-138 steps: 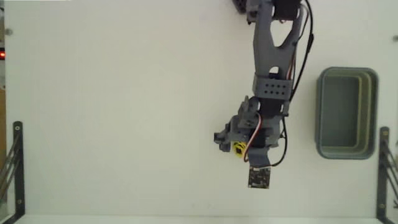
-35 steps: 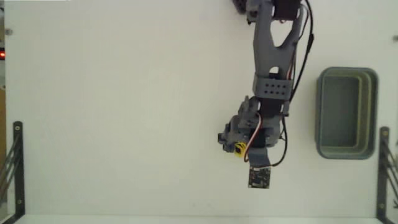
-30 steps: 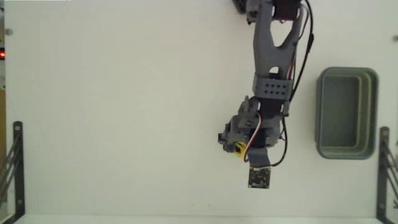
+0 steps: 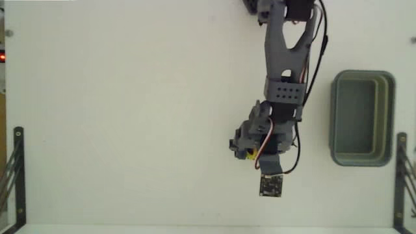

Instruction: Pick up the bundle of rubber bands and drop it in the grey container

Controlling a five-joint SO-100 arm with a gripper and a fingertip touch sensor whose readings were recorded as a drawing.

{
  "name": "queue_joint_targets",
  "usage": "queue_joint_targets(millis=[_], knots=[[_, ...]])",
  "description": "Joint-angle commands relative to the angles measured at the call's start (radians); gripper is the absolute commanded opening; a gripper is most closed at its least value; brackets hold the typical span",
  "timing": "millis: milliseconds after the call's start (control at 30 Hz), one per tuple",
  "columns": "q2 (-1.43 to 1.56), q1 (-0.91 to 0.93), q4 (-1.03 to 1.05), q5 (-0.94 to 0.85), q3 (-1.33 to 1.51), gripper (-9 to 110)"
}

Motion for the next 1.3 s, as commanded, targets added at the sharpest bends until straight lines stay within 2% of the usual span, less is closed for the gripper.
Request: queue_joint_targets(millis=[0, 1267], knots=[[0.033, 0.016, -0.003, 0.005, -0.003, 57], [0.033, 0.016, -0.003, 0.005, -0.003, 47]])
